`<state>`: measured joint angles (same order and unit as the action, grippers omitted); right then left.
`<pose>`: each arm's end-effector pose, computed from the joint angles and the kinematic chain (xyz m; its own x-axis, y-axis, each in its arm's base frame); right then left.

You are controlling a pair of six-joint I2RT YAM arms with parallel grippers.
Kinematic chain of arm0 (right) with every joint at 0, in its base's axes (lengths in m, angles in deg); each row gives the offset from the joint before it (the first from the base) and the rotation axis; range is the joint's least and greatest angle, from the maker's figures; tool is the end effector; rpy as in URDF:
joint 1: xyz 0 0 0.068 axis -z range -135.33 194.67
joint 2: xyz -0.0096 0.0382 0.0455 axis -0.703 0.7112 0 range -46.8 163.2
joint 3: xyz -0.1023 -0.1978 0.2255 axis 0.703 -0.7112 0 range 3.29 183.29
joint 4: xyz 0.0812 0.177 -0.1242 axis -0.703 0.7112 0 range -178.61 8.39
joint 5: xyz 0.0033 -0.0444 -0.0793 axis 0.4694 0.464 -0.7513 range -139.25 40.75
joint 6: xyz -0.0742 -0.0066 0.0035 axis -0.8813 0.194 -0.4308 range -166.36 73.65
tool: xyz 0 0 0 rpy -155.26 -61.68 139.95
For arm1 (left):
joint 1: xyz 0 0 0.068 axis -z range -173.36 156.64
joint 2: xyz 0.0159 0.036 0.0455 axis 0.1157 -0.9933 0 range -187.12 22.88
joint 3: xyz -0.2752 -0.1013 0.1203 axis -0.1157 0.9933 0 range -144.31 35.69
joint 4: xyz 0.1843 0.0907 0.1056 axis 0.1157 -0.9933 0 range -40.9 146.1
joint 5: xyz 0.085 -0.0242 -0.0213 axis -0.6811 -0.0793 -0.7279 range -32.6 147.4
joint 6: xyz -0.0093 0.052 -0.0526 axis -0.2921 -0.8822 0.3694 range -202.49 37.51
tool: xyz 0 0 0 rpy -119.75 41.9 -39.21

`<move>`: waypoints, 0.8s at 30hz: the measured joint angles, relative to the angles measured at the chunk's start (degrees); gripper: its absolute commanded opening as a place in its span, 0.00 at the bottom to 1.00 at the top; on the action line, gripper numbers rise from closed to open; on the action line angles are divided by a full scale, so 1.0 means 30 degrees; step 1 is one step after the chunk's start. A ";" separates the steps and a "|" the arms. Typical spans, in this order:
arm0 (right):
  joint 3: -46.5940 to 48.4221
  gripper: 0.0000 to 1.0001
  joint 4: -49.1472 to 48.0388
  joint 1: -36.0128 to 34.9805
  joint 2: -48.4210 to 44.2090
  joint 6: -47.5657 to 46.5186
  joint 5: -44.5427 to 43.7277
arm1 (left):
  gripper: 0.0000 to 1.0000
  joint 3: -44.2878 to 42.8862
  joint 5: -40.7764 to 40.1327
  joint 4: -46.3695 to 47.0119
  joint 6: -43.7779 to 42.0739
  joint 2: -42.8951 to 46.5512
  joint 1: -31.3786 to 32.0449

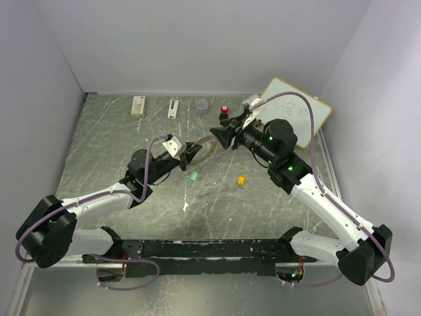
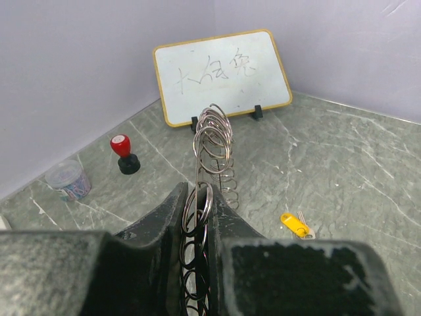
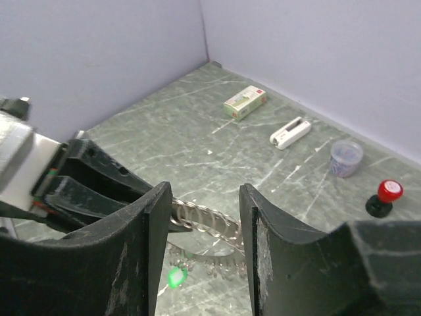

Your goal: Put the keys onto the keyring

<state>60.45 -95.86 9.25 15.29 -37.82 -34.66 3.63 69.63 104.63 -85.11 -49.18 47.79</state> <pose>0.1751 0.1440 0.4339 -0.0811 0.1186 -0.9896 -0.7624 0.6321 0.1382 0.1867 -0.1807 0.3375 0.1482 -0.0702 -0.9865 0.7949 0.6019 0.0766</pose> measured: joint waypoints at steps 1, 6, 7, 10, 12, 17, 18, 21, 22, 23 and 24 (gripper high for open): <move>0.0000 0.46 0.0058 0.0000 -0.0022 -0.0007 -0.0335 | 0.07 0.0007 0.0007 0.0000 0.0000 0.0117 0.0000; -0.0430 0.46 0.0525 0.0007 0.0000 -0.0015 -0.1392 | 0.07 0.0219 0.0029 0.0015 0.0007 0.0940 0.0000; -0.0554 0.46 0.0576 0.0015 0.0000 -0.0029 -0.1464 | 0.07 0.0284 0.0044 0.0007 0.0015 0.1086 0.0000; -0.0838 0.47 0.0765 0.0022 0.0000 -0.0073 -0.1756 | 0.07 0.0459 0.0444 -0.0051 0.0022 0.1559 0.0000; -0.0976 0.47 0.0809 0.0022 -0.0015 -0.0131 -0.1821 | 0.07 0.0495 0.0692 -0.0182 0.0080 0.1800 0.0000; -0.1515 0.48 0.0801 0.0022 -0.0379 -0.0357 -0.1508 | 0.07 0.0576 0.1086 -0.0350 0.0255 0.2237 0.0000; -0.1625 0.48 0.0794 0.0022 -0.0474 -0.0379 -0.1450 | 0.07 0.0612 0.1158 -0.0386 0.0306 0.2295 0.0000; -0.1749 0.48 0.0801 0.0022 -0.0692 -0.0517 -0.1290 | 0.07 0.0648 0.1260 -0.0495 0.0386 0.2324 0.0000; -0.1756 0.49 0.0794 0.0022 -0.0736 -0.0539 -0.1290 | 0.07 0.0678 0.1290 -0.0503 0.0430 0.2331 0.0000; -0.1770 0.49 0.0794 0.0022 -0.0794 -0.0561 -0.1311 | 0.07 0.0707 0.1304 -0.0554 0.0474 0.2339 0.0000; -0.1814 0.49 0.0787 0.0022 -0.0852 -0.0561 -0.1392 | 0.07 0.0714 0.1311 -0.0583 0.0517 0.2353 0.0000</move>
<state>55.01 -93.50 9.32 12.73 -39.50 -38.84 5.78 73.57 102.88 -83.55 -42.12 47.79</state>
